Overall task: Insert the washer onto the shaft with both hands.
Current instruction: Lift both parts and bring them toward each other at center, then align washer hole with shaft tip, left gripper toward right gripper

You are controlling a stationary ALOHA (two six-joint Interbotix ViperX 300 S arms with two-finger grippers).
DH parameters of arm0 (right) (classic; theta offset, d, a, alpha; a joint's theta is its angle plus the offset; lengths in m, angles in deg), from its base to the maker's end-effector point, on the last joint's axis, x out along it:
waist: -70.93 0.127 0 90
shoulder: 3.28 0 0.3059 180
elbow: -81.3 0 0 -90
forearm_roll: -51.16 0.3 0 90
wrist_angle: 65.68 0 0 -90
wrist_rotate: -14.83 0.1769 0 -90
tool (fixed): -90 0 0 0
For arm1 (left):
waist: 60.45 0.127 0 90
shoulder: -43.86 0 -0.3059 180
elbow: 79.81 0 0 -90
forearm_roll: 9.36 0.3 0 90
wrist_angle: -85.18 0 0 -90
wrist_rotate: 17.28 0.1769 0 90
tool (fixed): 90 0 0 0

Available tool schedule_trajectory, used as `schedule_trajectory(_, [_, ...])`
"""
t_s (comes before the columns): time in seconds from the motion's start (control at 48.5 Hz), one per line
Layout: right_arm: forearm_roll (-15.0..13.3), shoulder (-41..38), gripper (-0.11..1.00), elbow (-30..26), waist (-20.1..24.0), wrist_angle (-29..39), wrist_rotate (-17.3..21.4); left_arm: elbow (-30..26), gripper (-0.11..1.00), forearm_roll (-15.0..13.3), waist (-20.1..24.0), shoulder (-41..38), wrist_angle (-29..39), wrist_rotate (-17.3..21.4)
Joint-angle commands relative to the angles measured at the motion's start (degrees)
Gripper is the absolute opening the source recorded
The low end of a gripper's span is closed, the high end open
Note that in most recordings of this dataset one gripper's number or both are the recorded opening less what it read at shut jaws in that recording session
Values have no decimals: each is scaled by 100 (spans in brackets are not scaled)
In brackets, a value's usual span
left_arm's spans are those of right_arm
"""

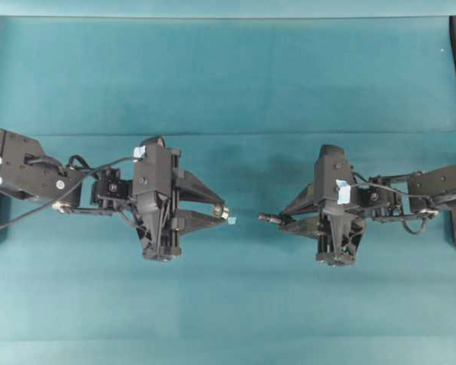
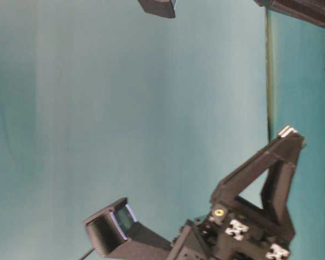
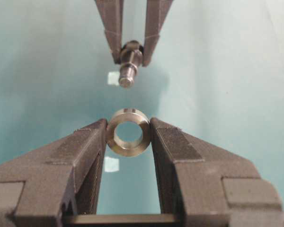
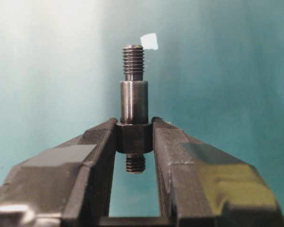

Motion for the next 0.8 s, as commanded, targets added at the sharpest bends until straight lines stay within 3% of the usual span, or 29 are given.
schedule_trajectory(0.0, [-18,-9,-1,-35,26,-167,44,-114,35,9,-62,-44,-105,-18])
schedule_trajectory(0.784, [-18,-220,-1,-70,202,-642,53,-483,35,9,-105,-431,-123,-18])
